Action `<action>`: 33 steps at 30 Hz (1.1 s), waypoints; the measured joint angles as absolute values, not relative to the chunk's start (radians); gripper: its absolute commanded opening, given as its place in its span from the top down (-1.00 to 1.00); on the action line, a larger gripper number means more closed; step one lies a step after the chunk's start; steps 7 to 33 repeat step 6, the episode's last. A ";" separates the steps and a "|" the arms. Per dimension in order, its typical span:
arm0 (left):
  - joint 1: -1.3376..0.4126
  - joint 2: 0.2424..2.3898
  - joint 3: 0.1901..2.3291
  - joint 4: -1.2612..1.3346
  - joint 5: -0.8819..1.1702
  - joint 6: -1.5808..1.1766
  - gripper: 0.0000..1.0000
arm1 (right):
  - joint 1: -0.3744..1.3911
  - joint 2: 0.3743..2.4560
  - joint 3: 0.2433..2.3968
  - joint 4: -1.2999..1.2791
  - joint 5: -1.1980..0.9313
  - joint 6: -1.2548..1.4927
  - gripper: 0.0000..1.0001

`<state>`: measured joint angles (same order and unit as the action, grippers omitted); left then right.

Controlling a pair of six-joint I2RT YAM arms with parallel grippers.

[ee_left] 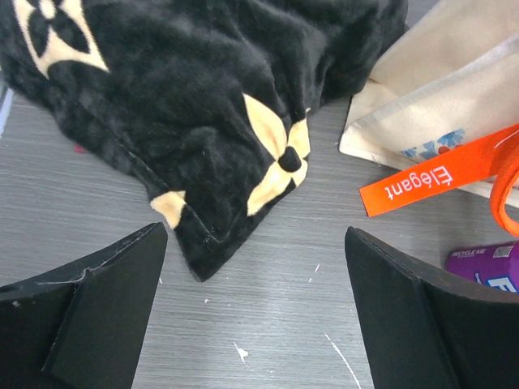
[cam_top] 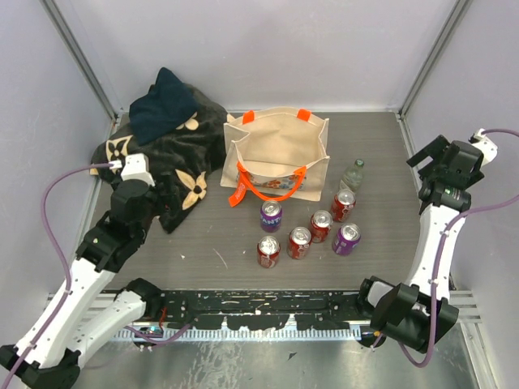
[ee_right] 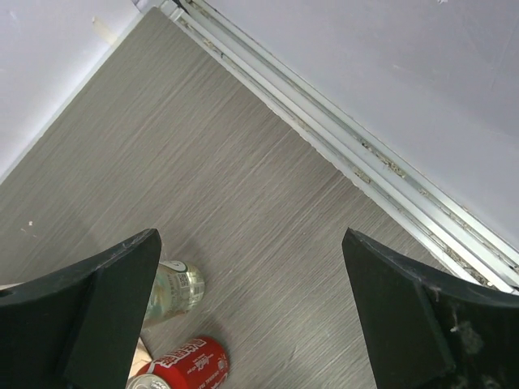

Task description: Take the beverage out of the canvas bag

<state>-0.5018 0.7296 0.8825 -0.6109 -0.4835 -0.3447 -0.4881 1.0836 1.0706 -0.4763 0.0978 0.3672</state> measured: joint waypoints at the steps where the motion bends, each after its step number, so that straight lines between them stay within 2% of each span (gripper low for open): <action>1: -0.502 0.712 0.880 -0.613 -0.489 -0.345 -0.96 | -0.488 1.077 1.071 -0.474 0.096 0.368 -1.00; 6: -0.502 0.634 0.860 -0.642 -0.527 -0.352 -0.96 | -0.488 1.071 1.070 -0.473 0.093 0.368 -1.00; 33: -0.502 0.634 0.860 -0.642 -0.527 -0.352 -0.96 | -0.488 1.071 1.070 -0.473 0.093 0.368 -1.00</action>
